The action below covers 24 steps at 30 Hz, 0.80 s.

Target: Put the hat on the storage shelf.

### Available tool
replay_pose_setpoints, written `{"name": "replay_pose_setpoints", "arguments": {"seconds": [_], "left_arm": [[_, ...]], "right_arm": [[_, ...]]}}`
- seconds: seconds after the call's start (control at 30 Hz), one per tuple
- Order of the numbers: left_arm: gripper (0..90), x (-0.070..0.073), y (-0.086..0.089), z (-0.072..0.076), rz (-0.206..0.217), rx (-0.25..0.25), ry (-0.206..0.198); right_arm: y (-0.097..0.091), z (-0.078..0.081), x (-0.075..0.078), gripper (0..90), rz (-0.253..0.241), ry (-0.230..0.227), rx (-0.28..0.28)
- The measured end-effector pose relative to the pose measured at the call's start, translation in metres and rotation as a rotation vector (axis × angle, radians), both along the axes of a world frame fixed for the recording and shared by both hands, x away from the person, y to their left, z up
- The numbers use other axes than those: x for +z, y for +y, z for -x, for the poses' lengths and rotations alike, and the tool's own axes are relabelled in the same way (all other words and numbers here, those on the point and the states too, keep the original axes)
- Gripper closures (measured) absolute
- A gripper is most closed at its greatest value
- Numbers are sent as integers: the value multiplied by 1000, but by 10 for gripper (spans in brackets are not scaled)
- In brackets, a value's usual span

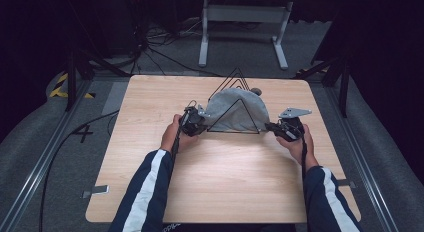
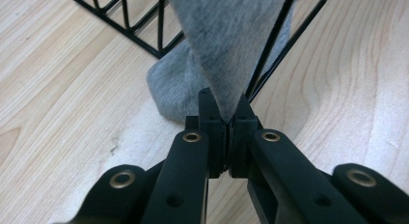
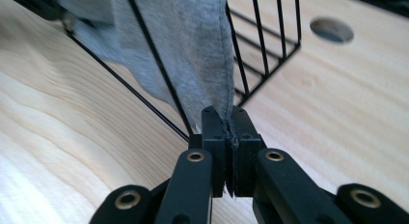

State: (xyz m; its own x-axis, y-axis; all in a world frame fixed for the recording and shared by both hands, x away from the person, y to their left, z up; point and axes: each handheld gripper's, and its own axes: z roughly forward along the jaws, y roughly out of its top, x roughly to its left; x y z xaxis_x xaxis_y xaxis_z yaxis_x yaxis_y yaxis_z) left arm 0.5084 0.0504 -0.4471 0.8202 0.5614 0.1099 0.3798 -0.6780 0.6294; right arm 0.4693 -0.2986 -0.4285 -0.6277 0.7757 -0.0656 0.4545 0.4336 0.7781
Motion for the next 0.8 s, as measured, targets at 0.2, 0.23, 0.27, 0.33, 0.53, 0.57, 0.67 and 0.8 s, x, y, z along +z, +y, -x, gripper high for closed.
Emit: {"name": "replay_pose_setpoints", "arguments": {"seconds": [0.2,0.23,0.27,0.33,0.53,0.57,0.67,0.8], "left_arm": [[875,1,6,2,30,3,2],[875,2,7,3,33,5,3],[874,3,9,3,32,-1,6],[868,3,10,5,48,12,-11],[810,12,22,16,61,12,-38],[809,15,25,19,75,12,-45],[793,21,33,26,71,5,-59],[792,29,42,37,69,-6,-79]], "right_arm": [[-1,-1,-3,873,5,6,-19],[-1,-1,-3,873,12,6,-17],[-1,-1,-4,872,15,8,-16],[-1,-1,-5,857,20,12,-20],[-5,4,-1,803,40,5,-45],[-6,5,1,799,43,1,-44],[-8,10,6,788,56,-9,-38],[-8,19,12,777,85,-23,-21]]}}
